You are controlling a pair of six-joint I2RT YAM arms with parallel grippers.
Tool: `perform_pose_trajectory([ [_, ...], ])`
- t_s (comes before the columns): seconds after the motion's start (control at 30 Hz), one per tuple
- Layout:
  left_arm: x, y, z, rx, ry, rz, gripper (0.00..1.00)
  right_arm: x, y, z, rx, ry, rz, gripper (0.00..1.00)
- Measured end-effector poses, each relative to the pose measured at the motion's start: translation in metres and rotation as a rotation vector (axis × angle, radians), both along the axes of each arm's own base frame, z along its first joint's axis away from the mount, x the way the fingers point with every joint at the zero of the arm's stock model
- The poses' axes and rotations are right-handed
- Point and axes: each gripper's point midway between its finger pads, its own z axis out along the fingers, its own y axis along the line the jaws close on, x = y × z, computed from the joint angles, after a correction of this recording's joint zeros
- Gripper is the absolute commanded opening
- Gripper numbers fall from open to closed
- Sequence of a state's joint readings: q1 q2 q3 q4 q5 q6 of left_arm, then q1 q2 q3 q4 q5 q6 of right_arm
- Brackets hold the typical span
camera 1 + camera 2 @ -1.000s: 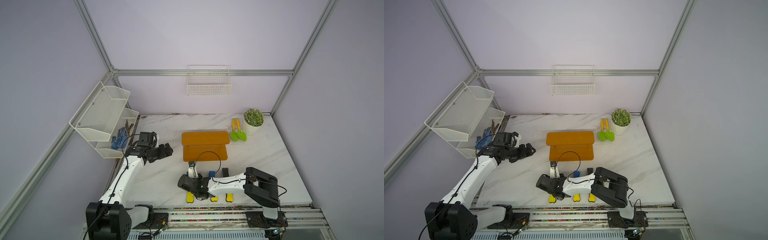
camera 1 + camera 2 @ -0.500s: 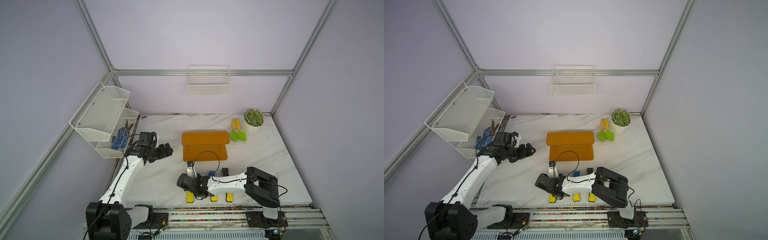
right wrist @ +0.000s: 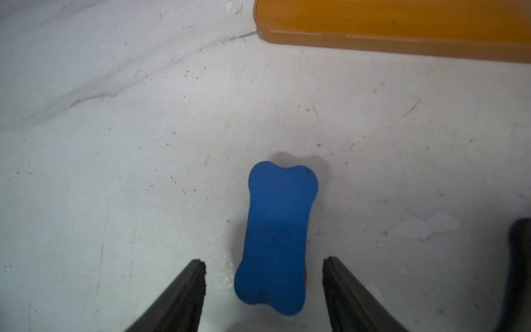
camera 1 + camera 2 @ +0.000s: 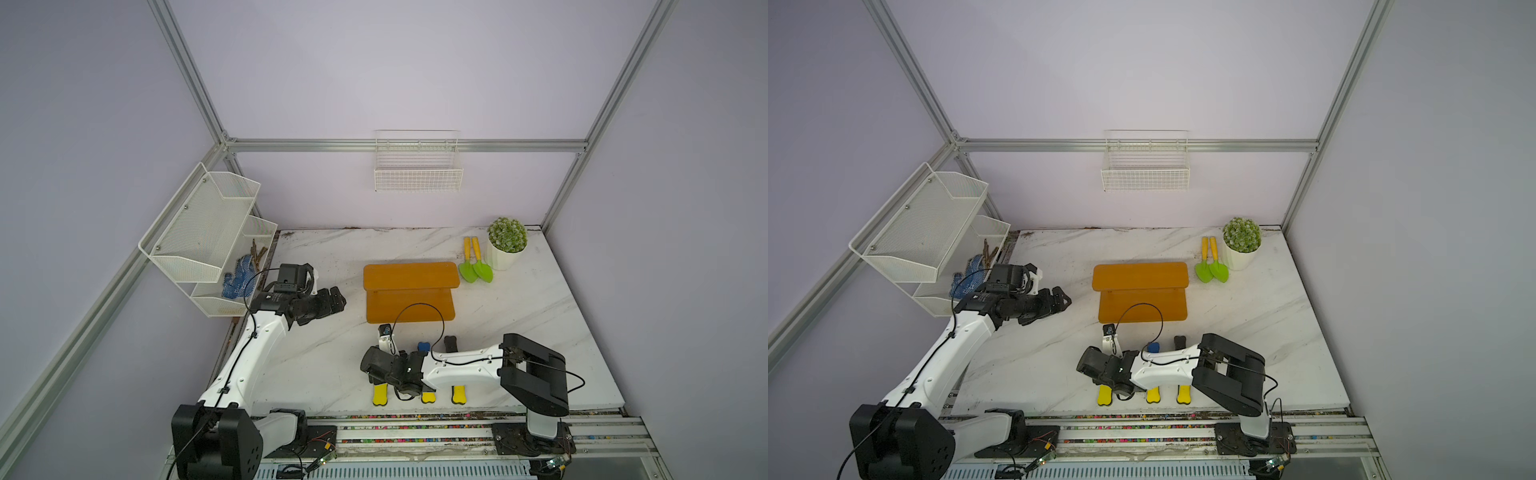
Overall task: Remove the whiteboard erasers from the shelf
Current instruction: Adjust the whiteboard eraser at the center of the board.
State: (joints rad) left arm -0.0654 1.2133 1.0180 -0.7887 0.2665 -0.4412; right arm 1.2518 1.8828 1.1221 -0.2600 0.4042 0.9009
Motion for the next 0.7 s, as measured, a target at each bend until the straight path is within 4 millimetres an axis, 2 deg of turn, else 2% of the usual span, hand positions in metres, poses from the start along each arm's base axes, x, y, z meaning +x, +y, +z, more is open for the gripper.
perform_pose_trajectory([
  [0.7,0.0008,0.002,0.0002,0.0,-0.002,0.007,0.94,-0.0048,0.0035,-0.0008,0.009,0.024,0.025,0.68],
])
